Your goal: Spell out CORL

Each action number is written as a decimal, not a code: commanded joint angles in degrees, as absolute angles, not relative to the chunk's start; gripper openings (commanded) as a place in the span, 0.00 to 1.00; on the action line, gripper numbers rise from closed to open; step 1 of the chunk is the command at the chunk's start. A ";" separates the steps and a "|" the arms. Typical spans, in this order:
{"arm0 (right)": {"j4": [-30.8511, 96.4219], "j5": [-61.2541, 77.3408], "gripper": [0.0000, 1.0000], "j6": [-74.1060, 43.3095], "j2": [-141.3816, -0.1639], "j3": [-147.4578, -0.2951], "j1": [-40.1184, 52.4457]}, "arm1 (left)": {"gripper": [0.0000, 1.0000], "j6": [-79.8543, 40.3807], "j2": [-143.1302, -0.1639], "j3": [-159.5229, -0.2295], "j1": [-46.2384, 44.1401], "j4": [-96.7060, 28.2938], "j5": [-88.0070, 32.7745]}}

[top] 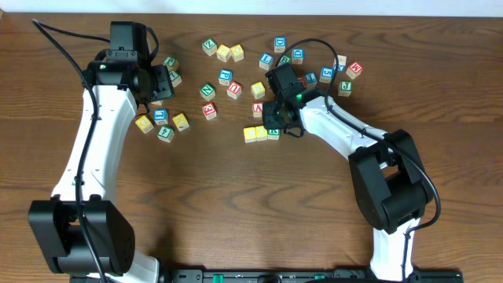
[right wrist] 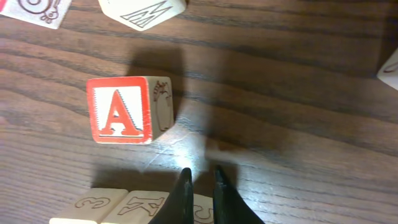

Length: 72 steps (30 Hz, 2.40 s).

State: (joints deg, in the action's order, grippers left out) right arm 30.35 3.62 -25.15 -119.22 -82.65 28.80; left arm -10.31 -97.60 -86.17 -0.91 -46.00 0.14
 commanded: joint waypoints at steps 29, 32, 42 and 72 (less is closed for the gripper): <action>36.10 2.83 0.01 -28.73 -113.58 -83.18 25.69 | 0.61 -10.20 -98.17 -85.60 -0.69 -46.02 0.03; 37.39 1.04 0.02 -29.41 -113.58 -82.67 25.39 | 0.61 -10.17 -98.17 -85.60 -0.69 -46.02 0.03; 36.36 1.02 0.02 -30.22 -113.60 -80.25 26.28 | 0.61 -10.20 -98.17 -85.60 -0.69 -46.02 0.03; 31.16 3.86 0.02 -27.51 -113.60 -77.08 28.14 | 0.61 -10.20 -98.17 -85.60 -0.69 -46.22 0.03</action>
State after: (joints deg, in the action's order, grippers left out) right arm 31.62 2.52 -29.06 -114.50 -77.38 26.89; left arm -10.31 -97.62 -86.17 -0.91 -46.06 0.14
